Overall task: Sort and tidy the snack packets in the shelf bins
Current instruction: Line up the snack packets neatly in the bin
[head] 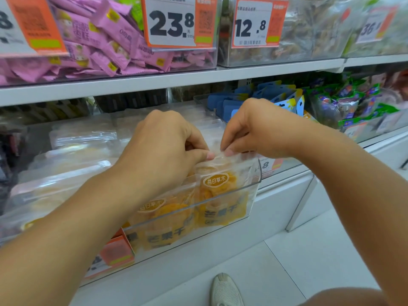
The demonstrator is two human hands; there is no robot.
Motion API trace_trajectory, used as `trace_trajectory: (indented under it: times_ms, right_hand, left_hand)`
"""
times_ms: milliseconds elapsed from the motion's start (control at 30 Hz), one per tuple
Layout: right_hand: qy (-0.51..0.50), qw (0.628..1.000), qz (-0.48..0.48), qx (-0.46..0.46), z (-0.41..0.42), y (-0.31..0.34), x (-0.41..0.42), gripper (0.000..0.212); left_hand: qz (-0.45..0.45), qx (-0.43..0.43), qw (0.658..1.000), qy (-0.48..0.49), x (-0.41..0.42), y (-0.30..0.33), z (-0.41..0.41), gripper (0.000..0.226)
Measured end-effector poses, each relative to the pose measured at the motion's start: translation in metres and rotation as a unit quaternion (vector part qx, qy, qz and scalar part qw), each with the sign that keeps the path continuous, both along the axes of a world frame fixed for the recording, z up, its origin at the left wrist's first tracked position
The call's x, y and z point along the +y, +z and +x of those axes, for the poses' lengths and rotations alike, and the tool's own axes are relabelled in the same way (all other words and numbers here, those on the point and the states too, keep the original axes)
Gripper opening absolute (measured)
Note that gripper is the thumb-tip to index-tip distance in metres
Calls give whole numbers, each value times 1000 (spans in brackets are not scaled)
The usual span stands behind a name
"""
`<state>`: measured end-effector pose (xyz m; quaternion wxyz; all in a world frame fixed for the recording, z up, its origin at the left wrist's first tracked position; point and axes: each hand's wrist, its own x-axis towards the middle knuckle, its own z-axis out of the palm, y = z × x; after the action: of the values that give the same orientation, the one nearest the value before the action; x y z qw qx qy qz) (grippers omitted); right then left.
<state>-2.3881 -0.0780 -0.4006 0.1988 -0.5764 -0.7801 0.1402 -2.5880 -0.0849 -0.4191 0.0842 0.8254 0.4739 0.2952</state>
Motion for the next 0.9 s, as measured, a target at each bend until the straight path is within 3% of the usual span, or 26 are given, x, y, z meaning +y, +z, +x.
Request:
trace_trajectory:
  times_ms: [100,367,533,667,767,900]
  right_hand:
    - [3,998,51,49,9,11,-21,9]
    - [-10,996,28,-83,1,15,-26,17]
    - [-37,999,17,28,7,15,-25,23]
    - [-44,998,22,-27,4,9,-20,27]
    - [-41,999,18,-20,0,8,-20,16]
    - [-35,994,60,-88,-2,13,-20,14]
  left_hand:
    - [19,13,1000,9,-1,-1,1,12]
    - [2,-5,999,34,-3,-3,4,24]
    - [-23,-23,999,25,-3,-4,2,27]
    - [-70,-52,996,-3,-6,-6,5,25]
    - [-84,-31,996,-25,-7,-6,6,24]
    - [-91,-28,995,-29,-2,4,1,22]
